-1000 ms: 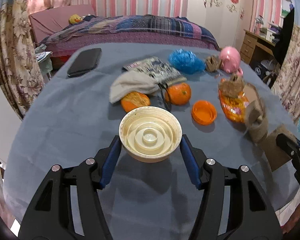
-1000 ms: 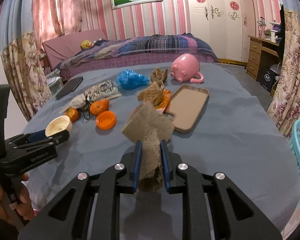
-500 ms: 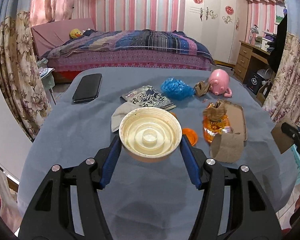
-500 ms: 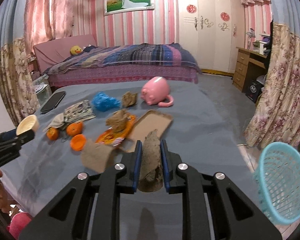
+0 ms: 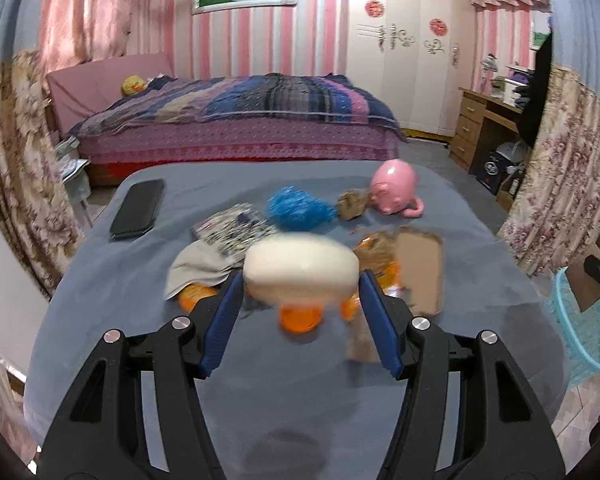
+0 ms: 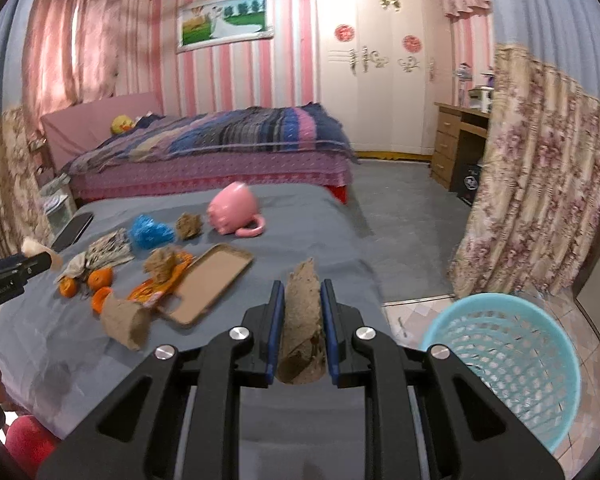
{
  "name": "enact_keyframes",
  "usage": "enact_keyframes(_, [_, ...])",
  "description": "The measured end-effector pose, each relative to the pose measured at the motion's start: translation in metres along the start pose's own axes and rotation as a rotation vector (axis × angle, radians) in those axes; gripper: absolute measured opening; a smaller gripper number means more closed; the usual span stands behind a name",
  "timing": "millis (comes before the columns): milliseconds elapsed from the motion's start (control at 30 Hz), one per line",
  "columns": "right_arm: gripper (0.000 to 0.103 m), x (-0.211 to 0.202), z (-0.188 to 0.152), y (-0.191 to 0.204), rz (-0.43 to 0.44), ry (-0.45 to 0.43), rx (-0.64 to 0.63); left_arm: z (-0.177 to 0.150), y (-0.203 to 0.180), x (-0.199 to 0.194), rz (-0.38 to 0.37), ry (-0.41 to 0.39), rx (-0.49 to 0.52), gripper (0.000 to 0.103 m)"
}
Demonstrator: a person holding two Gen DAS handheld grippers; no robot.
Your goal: Collect trash
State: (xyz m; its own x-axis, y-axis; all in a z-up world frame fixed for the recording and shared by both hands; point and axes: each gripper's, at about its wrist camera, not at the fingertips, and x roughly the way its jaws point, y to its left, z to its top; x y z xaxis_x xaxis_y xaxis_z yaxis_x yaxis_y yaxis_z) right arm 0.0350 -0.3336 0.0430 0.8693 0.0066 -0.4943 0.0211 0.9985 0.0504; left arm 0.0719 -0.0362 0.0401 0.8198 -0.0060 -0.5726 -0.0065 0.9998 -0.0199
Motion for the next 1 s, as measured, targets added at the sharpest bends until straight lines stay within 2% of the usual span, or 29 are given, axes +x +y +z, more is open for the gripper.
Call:
enact_keyframes(133, [0.019,-0.017,0.002,-0.032,-0.061,-0.023,0.016,0.011,-0.036,-0.001,-0.062,-0.029,0.032,0.056])
enact_keyframes(200, [0.019,-0.023,0.002,-0.046,-0.09,-0.031,0.025,0.015,-0.052,0.001,-0.095,-0.031,0.049,0.046])
enact_keyframes(300, [0.019,-0.034,0.002,-0.071,-0.14,-0.043,0.047,0.017,-0.085,0.002,-0.155,-0.041,0.092,0.041])
enact_keyframes(400, [0.019,-0.037,-0.002,-0.096,-0.18,-0.037,0.082,0.017,-0.112,0.008,-0.182,-0.043,0.124,0.036])
enact_keyframes(500, [0.019,-0.03,-0.009,-0.112,-0.199,-0.016,0.104,0.018,-0.106,0.02,-0.197,-0.006,0.095,0.036])
enact_keyframes(633, [0.019,-0.014,-0.02,-0.113,-0.182,0.01,0.111,0.016,-0.075,0.047,-0.097,0.034,0.079,0.036])
enact_keyframes(733, [0.019,-0.001,-0.026,-0.107,-0.15,0.02,0.12,0.013,-0.049,0.056,-0.07,0.06,0.048,0.036])
enact_keyframes(767, [0.019,0.005,-0.027,-0.103,-0.133,0.021,0.125,0.01,-0.04,0.058,-0.062,0.067,0.045,0.037])
enact_keyframes(833, [0.019,0.01,-0.028,-0.096,-0.114,0.022,0.126,0.005,-0.033,0.06,-0.045,0.077,0.051,0.05])
enact_keyframes(900, [0.019,0.016,-0.028,-0.088,-0.096,0.025,0.119,0.0,-0.031,0.059,-0.031,0.078,0.06,0.066])
enact_keyframes(1000, [0.019,0.021,-0.031,-0.081,-0.081,0.033,0.111,-0.011,-0.033,0.059,-0.039,0.091,0.06,0.078])
